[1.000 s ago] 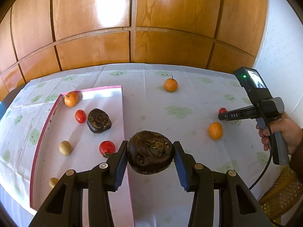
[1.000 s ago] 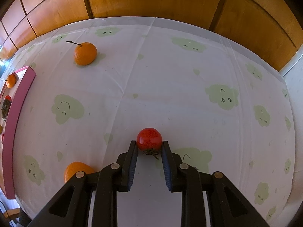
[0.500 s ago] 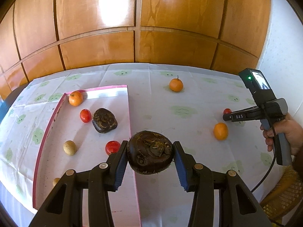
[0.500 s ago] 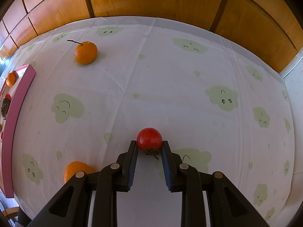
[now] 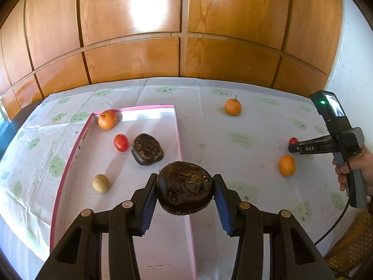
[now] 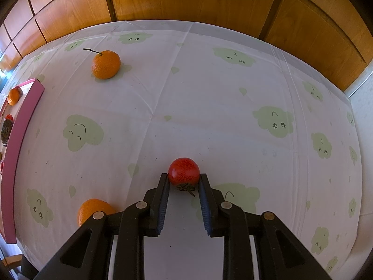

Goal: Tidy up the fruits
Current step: 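Carry the dark brown fruit into the pink tray and open the left tool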

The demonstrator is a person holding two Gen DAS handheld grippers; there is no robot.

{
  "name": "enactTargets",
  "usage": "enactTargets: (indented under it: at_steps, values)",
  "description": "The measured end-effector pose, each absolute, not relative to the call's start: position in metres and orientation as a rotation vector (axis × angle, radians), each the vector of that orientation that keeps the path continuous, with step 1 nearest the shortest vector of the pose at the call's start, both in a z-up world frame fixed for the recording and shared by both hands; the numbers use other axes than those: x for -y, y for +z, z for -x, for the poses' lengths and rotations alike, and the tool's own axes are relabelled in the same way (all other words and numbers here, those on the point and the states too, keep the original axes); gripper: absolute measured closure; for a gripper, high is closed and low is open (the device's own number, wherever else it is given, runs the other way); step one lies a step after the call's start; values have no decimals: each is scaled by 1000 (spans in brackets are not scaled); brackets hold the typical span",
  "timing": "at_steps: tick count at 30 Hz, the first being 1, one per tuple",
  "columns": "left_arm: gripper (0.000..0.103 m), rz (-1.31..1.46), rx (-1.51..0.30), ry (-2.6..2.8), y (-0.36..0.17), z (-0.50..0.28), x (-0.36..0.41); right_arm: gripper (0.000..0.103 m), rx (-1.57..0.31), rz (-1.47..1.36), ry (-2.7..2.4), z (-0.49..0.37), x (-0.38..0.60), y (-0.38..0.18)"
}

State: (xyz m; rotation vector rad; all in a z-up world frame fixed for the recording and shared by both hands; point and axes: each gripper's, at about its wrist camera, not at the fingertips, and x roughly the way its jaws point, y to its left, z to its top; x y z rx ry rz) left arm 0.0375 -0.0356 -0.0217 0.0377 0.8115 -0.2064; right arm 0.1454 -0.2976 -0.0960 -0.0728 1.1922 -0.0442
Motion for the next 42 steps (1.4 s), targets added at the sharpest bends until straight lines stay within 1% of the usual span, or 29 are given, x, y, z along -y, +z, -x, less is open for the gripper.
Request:
enactTargets:
  at_steps: [27, 31, 37, 42]
  values:
    - [56, -33, -811, -117, -22, -60, -2, 78, -1191, 83, -48, -145, 298, -96]
    - [56, -36, -805, -91, -19, -75, -13, 78, -1191, 85, -49, -146, 299, -96]
    - [56, 39, -806, -49, -13, -104, -47, 78, -1192, 87, -52, -145, 298, -96]
    - [56, 90, -854, -39, -22, -129, -68, 78, -1191, 88, -52, -145, 297, -96]
